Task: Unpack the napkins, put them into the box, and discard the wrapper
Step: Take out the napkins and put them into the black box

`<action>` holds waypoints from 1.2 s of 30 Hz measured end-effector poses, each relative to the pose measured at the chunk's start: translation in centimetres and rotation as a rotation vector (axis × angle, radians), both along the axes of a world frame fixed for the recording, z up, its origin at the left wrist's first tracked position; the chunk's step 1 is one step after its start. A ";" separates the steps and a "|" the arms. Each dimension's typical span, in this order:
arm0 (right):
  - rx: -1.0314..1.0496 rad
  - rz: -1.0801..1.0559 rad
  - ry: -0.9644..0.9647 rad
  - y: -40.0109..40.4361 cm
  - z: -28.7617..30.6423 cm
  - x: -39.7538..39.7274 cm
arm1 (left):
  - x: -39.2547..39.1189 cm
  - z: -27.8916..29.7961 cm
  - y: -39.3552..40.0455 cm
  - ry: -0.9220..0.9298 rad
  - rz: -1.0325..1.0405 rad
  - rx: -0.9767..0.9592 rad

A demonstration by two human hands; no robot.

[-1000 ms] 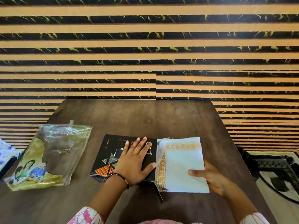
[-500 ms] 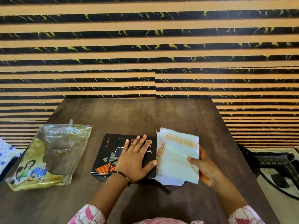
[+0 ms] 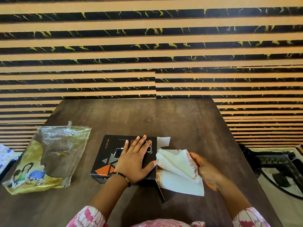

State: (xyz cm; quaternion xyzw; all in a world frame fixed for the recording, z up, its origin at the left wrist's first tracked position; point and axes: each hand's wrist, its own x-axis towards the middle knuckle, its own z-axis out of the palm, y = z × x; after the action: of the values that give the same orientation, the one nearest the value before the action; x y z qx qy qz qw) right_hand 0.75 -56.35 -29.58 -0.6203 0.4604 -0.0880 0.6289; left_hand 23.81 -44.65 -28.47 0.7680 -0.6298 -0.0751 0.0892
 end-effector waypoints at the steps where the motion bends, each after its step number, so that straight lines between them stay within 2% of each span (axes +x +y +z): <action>1: 0.003 -0.001 0.006 -0.1 0.1 0.1 | 0.0 0.1 0.0 -0.005 0.003 -0.001; 7: 0.128 -0.046 -0.104 -0.3 0.6 -0.2 | 0.0 0.1 0.1 0.012 0.003 -0.021; 11: -0.028 0.046 0.059 -0.2 -0.1 -0.7 | -0.1 0.0 0.2 0.011 0.007 -0.015; 13: -0.025 -0.026 0.054 -0.3 0.0 -0.5 | -0.1 0.0 0.2 0.002 0.004 -0.006; 16: 0.102 -0.193 -0.006 -0.8 0.4 0.6 | 0.1 -0.1 0.1 -0.001 -0.001 0.011; 19: 0.168 -0.323 0.040 -1.6 0.5 2.0 | 0.1 -0.1 0.0 -0.003 -0.001 0.019; 24: 0.032 -0.461 0.154 -1.7 -0.5 3.2 | -0.1 0.1 0.0 -0.004 0.001 0.029; 28: -0.113 -0.370 0.208 -0.6 0.1 3.2 | -0.1 0.0 0.0 -0.017 0.007 0.039; 32: -0.264 -0.099 0.241 0.2 1.2 4.0 | 0.0 -0.1 -0.1 -0.010 0.010 0.020; 34: -0.252 -0.004 0.243 0.2 1.4 4.5 | 0.1 -0.2 -0.2 -0.006 0.006 0.022; 36: -0.196 -0.039 0.233 0.0 1.2 4.6 | 0.1 -0.2 -0.2 0.002 0.007 0.021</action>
State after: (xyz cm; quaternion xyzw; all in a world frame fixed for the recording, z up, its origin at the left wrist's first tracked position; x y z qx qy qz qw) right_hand 5.35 -56.38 -28.35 -0.6756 0.5314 -0.0720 0.5059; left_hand 23.91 -44.81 -28.62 0.7709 -0.6262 -0.0824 0.0822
